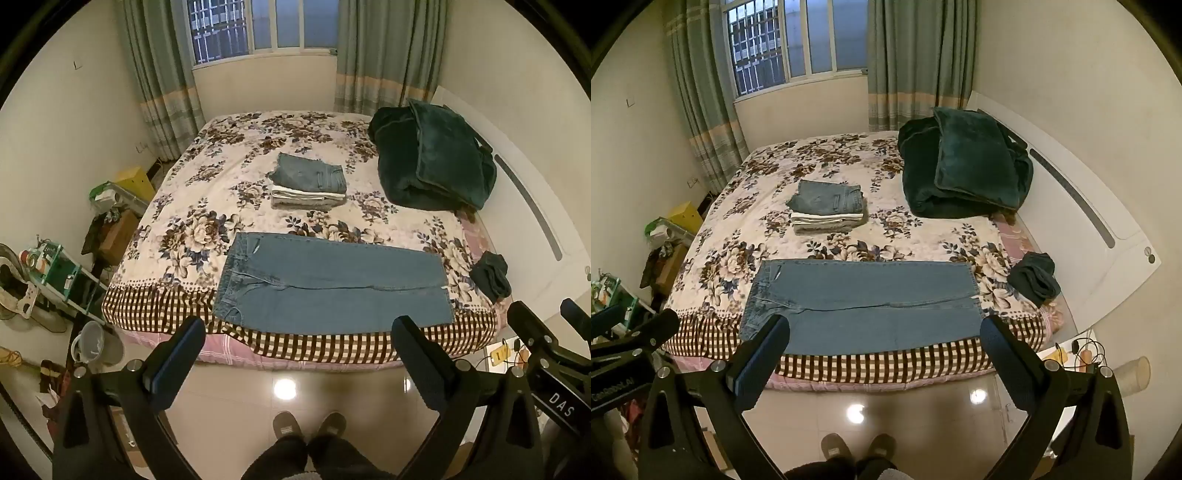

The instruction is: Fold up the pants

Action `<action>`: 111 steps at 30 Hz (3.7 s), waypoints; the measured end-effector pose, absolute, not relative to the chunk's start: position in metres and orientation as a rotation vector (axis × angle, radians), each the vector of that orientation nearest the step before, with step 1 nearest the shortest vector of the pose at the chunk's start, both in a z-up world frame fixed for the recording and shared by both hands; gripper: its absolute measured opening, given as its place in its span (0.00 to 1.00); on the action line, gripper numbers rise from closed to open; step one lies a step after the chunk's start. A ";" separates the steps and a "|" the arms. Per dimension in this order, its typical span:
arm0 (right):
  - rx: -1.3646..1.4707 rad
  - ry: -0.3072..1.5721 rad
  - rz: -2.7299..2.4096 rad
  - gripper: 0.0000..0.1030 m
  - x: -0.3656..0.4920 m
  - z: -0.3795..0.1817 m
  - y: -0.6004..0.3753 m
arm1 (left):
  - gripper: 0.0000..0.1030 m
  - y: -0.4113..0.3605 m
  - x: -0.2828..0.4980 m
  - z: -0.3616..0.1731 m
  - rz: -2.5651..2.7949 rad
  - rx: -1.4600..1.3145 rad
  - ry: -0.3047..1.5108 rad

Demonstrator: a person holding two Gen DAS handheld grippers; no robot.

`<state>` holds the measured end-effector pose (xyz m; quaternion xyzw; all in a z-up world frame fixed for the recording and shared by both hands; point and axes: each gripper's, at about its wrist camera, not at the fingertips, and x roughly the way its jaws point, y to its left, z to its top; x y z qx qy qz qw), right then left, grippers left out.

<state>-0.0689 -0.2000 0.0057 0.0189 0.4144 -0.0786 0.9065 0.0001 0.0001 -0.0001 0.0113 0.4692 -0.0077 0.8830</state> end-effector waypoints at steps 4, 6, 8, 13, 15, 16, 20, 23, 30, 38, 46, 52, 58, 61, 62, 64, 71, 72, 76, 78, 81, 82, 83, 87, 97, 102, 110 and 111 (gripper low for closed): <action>0.049 0.851 -0.156 1.00 -0.069 0.006 -0.200 | 1.00 0.000 0.000 0.000 -0.023 0.020 0.981; 0.048 0.851 -0.155 1.00 -0.069 0.006 -0.200 | 1.00 0.001 0.000 0.000 -0.023 0.023 0.980; 0.048 0.852 -0.153 1.00 -0.069 0.007 -0.200 | 1.00 0.000 0.000 0.000 -0.018 0.023 0.979; 0.051 0.847 -0.155 1.00 -0.070 0.007 -0.201 | 1.00 0.000 0.000 0.000 -0.017 0.022 0.978; 0.051 0.847 -0.156 1.00 -0.069 0.008 -0.201 | 1.00 0.000 0.001 0.000 -0.018 0.020 0.976; 0.051 0.847 -0.154 1.00 -0.070 0.008 -0.201 | 1.00 0.000 0.000 0.000 -0.018 0.022 0.978; 0.053 0.847 -0.152 1.00 -0.069 0.008 -0.202 | 1.00 0.000 0.000 0.000 -0.020 0.020 0.976; 0.054 0.847 -0.150 1.00 -0.071 0.010 -0.197 | 1.00 0.000 0.000 0.000 -0.020 0.018 0.975; 0.055 0.848 -0.149 1.00 -0.073 0.011 -0.187 | 1.00 0.003 0.003 0.003 -0.018 0.020 0.972; 0.057 0.844 -0.146 1.00 -0.075 0.015 -0.188 | 1.00 0.005 0.006 0.009 -0.019 0.017 0.971; 0.058 0.843 -0.146 1.00 -0.077 0.016 -0.191 | 1.00 0.004 0.008 0.023 -0.019 0.016 0.966; 0.057 0.842 -0.144 1.00 -0.073 0.019 -0.172 | 1.00 0.004 0.007 0.023 -0.019 0.016 0.962; 0.055 0.840 -0.144 1.00 -0.074 0.020 -0.175 | 1.00 0.006 0.010 0.029 -0.018 0.015 0.959; 0.054 0.839 -0.143 1.00 -0.074 0.020 -0.175 | 1.00 0.007 0.009 0.029 -0.019 0.016 0.958; 0.055 0.840 -0.142 1.00 -0.074 0.020 -0.173 | 1.00 0.007 0.011 0.031 -0.018 0.017 0.957; 0.055 0.837 -0.144 1.00 -0.074 0.021 -0.173 | 1.00 0.009 0.011 0.039 -0.018 0.013 0.957; 0.054 0.837 -0.143 1.00 -0.073 0.025 -0.168 | 1.00 0.010 0.014 0.042 -0.020 0.012 0.955; 0.055 0.836 -0.143 1.00 -0.073 0.025 -0.168 | 1.00 0.009 0.012 0.041 -0.019 0.014 0.954; 0.054 0.837 -0.144 1.00 -0.072 0.026 -0.163 | 1.00 0.010 0.010 0.040 -0.018 0.011 0.952; 0.053 0.837 -0.144 1.00 -0.073 0.025 -0.165 | 1.00 0.010 0.013 0.042 -0.019 0.012 0.951; 0.053 0.835 -0.143 1.00 -0.073 0.024 -0.170 | 1.00 0.010 0.010 0.040 -0.019 0.010 0.951; 0.052 0.835 -0.142 1.00 -0.073 0.023 -0.169 | 1.00 0.010 0.010 0.041 -0.020 0.010 0.951; 0.053 0.837 -0.142 1.00 -0.073 0.022 -0.171 | 1.00 0.011 0.011 0.042 -0.019 0.010 0.952; 0.053 0.843 -0.138 1.00 -0.070 0.049 -0.149 | 1.00 0.011 0.009 0.041 -0.019 0.009 0.951; 0.071 0.871 -0.142 1.00 -0.054 0.051 -0.177 | 1.00 -0.002 0.027 0.033 0.032 0.015 0.946; 0.094 0.879 -0.192 1.00 -0.013 0.016 -0.214 | 1.00 -0.017 0.071 -0.001 0.139 0.046 0.909; 0.183 0.963 -0.284 1.00 0.105 -0.074 -0.278 | 1.00 -0.024 0.174 -0.070 0.224 0.041 0.992; 0.192 0.980 -0.299 1.00 0.121 -0.085 -0.284 | 1.00 -0.027 0.191 -0.081 0.221 0.038 1.011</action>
